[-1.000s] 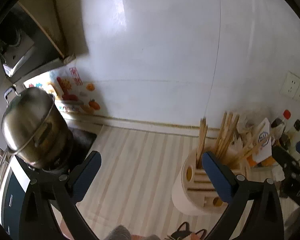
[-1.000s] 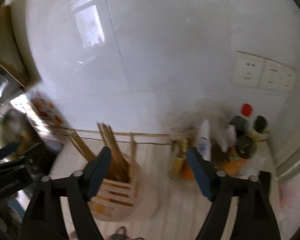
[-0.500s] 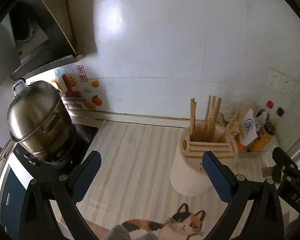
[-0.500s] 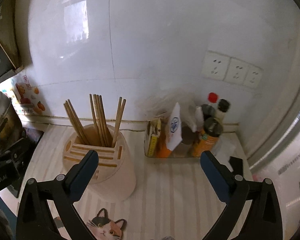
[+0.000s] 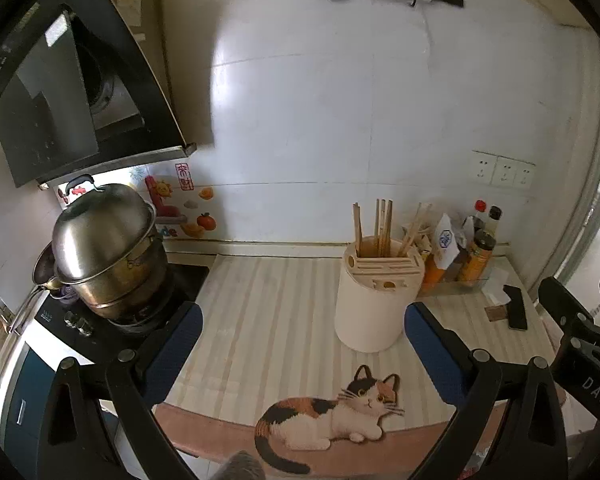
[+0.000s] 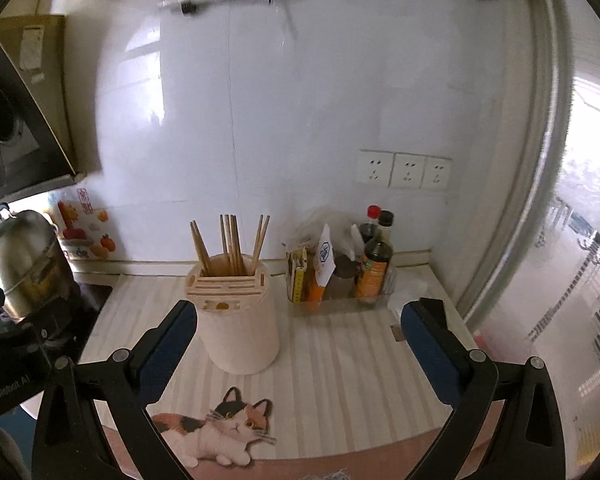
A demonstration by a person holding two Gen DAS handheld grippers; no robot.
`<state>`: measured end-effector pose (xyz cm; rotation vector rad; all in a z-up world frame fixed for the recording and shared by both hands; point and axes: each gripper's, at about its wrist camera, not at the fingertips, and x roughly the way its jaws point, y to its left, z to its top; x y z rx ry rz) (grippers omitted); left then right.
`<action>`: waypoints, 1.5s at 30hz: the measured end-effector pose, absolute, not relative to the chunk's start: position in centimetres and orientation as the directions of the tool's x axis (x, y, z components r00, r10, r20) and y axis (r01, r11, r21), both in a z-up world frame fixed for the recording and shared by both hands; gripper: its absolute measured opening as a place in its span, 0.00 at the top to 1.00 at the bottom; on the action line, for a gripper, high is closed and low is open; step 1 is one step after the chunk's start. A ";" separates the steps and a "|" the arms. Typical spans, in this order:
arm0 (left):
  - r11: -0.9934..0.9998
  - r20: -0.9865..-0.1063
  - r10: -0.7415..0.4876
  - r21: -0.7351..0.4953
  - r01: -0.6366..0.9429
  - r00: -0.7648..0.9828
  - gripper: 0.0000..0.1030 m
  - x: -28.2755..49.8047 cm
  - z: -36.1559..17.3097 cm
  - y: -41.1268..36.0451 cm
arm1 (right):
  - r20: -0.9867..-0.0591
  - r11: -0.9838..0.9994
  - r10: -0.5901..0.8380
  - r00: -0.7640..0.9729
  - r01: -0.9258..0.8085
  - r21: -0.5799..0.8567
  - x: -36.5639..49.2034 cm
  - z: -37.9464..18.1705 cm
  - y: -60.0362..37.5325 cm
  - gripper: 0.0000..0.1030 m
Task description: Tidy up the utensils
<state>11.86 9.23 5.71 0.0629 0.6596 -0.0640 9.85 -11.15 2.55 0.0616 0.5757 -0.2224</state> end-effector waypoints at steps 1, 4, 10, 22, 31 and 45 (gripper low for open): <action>0.996 -0.615 -0.043 0.035 0.082 0.788 0.00 11.3 5.8 9.3 | -0.539 0.974 -0.192 0.820 0.227 -0.001 8.9 2.9 -11.0 0.00; 0.996 -0.607 -0.050 0.031 0.087 0.793 0.00 9.7 6.5 9.5 | -0.527 0.973 -0.196 0.827 0.233 0.004 6.4 3.9 -10.5 0.00; 0.996 -0.587 -0.049 0.035 0.086 0.808 0.00 7.9 7.2 9.3 | -0.500 0.971 -0.204 0.841 0.237 0.002 3.1 5.3 -10.4 0.00; 0.998 -0.660 -0.001 0.046 0.042 0.751 0.00 7.3 7.5 8.6 | -0.544 0.979 -0.163 0.823 0.202 0.011 2.4 6.4 -11.3 0.00; 0.999 -0.659 0.014 0.046 0.021 0.752 0.00 7.6 7.8 8.6 | -0.566 0.984 -0.142 0.812 0.176 0.006 3.3 6.7 -11.5 0.00; 0.998 -0.662 0.020 0.053 0.020 0.749 0.00 8.0 7.9 8.4 | -0.579 0.987 -0.129 0.805 0.159 0.001 4.2 6.6 -11.8 0.00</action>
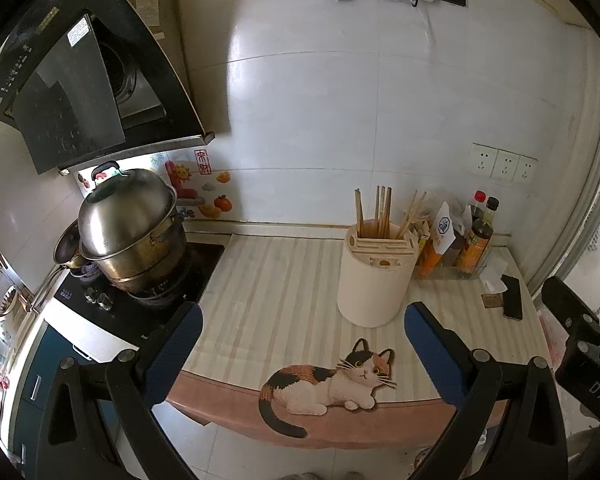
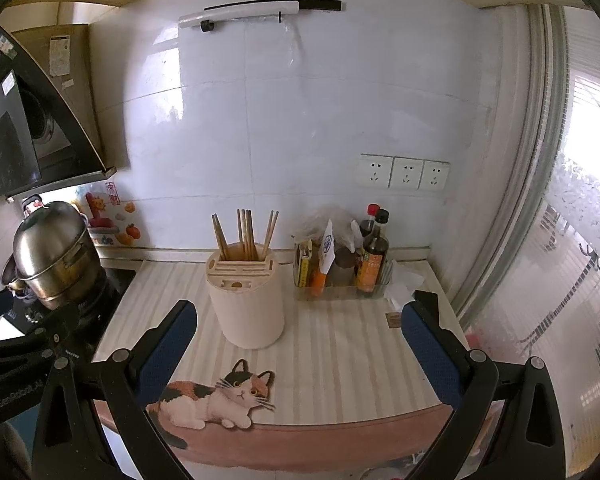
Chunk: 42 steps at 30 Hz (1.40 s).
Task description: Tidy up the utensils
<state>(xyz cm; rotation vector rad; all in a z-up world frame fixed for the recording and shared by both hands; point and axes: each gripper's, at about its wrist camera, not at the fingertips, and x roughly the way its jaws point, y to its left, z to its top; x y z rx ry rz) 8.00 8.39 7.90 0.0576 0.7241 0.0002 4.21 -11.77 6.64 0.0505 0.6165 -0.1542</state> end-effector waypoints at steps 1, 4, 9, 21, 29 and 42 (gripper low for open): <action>0.998 -0.661 0.023 0.056 0.018 0.750 0.00 8.0 7.9 8.4 | -0.581 0.988 -0.127 0.804 0.157 0.002 4.2 6.6 -11.7 0.00; 0.998 -0.660 0.022 0.056 0.020 0.751 0.00 8.2 7.9 8.3 | -0.588 0.988 -0.124 0.800 0.153 0.000 4.5 6.4 -11.8 0.00; 0.998 -0.659 0.019 0.056 0.024 0.752 0.00 8.2 7.9 8.4 | -0.590 0.988 -0.123 0.798 0.153 0.001 4.6 6.2 -11.8 0.00; 0.998 -0.655 0.015 0.056 0.028 0.756 0.00 8.3 7.9 8.3 | -0.590 0.988 -0.123 0.798 0.151 -0.001 4.7 6.3 -12.0 0.00; 0.998 -0.654 0.014 0.056 0.029 0.757 0.00 8.2 8.0 8.2 | -0.591 0.989 -0.124 0.797 0.150 -0.005 4.7 6.5 -12.2 0.00; 0.998 -0.655 0.014 0.056 0.030 0.756 0.00 8.2 8.0 8.2 | -0.590 0.988 -0.128 0.797 0.152 -0.009 4.6 6.5 -12.2 0.00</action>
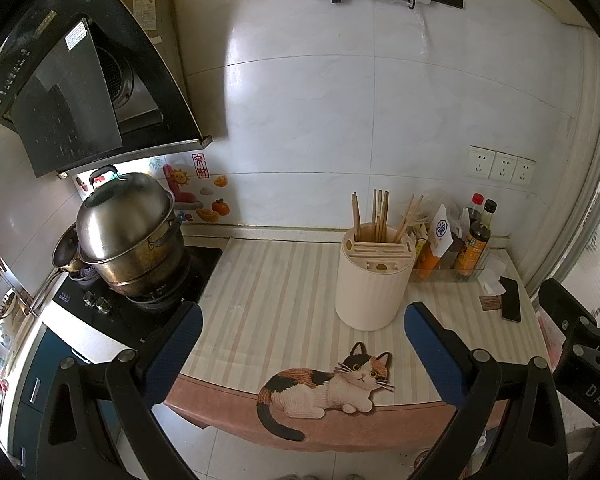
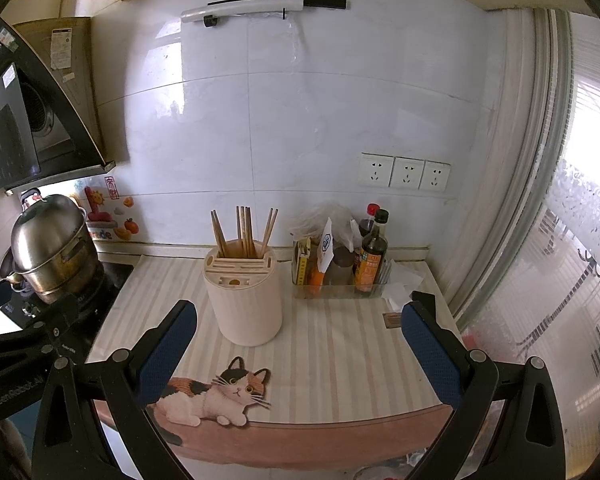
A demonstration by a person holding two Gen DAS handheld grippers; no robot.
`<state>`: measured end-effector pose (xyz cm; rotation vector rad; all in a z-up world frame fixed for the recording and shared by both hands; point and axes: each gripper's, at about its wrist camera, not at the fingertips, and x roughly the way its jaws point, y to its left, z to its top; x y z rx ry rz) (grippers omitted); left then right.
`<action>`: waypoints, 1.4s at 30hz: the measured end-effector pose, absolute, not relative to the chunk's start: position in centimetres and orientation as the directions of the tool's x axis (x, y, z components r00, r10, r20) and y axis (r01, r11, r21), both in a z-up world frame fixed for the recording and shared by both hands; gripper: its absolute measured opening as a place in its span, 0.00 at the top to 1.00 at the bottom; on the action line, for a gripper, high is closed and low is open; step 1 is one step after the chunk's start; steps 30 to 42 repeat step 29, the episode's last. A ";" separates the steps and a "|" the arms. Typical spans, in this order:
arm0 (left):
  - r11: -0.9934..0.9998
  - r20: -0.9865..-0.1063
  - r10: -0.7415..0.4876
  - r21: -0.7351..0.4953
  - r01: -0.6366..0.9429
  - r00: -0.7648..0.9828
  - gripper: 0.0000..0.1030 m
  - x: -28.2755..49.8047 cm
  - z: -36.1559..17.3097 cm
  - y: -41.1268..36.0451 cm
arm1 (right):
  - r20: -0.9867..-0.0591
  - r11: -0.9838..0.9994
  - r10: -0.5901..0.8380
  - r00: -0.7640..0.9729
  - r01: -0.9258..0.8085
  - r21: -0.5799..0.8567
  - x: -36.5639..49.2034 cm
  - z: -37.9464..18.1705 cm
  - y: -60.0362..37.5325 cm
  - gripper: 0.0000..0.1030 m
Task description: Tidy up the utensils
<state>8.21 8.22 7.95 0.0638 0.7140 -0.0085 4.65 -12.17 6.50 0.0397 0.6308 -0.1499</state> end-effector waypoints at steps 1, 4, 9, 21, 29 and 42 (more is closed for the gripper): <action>0.998 -0.654 0.013 0.055 0.030 0.756 0.00 8.2 7.9 8.2 | -0.590 0.989 -0.127 0.797 0.151 -0.009 4.6 6.5 -12.2 0.00; 0.998 -0.654 0.014 0.054 0.028 0.756 0.00 8.2 7.9 8.1 | -0.590 0.989 -0.127 0.797 0.149 -0.012 4.6 6.5 -12.3 0.00; 0.998 -0.654 0.014 0.054 0.028 0.756 0.00 8.2 7.9 8.1 | -0.589 0.988 -0.131 0.798 0.152 -0.014 4.6 6.5 -12.2 0.00; 0.998 -0.651 0.014 0.053 0.027 0.759 0.00 8.4 8.1 8.1 | -0.584 0.989 -0.131 0.801 0.147 -0.019 4.6 6.6 -12.7 0.00; 0.999 -0.646 0.010 0.046 0.025 0.763 0.00 8.8 8.4 8.0 | -0.585 0.990 -0.127 0.801 0.143 -0.020 4.6 6.6 -12.9 0.00; 0.999 -0.646 0.010 0.046 0.025 0.763 0.00 8.8 8.4 8.0 | -0.585 0.990 -0.127 0.801 0.143 -0.020 4.6 6.6 -12.9 0.00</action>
